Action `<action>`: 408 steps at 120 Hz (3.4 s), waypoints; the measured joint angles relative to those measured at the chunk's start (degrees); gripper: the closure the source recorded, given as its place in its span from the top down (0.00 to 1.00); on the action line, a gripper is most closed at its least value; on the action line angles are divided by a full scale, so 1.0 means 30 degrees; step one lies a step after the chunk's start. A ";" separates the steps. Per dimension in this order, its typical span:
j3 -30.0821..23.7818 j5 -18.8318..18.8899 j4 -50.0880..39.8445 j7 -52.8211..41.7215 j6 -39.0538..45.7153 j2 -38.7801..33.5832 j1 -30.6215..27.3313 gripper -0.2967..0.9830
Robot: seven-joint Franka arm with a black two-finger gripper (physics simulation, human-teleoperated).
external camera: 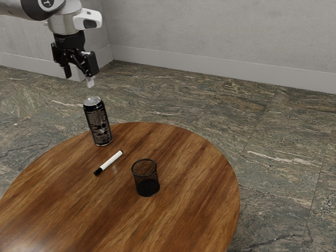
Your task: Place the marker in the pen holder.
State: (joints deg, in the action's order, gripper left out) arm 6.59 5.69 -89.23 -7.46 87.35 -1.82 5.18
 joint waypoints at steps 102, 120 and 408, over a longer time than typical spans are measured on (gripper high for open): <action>0.4914 0.0450 -1.0137 -0.0922 1.0679 0.3849 -0.0857 0.76; 0.3428 -0.1207 -0.8103 -0.2337 1.2408 0.6948 -0.2278 0.77; -0.0619 -0.0043 -0.4677 0.0378 0.3588 0.3667 -0.0655 0.15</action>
State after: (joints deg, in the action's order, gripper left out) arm 4.73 5.56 -103.27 -6.32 98.12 9.18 3.22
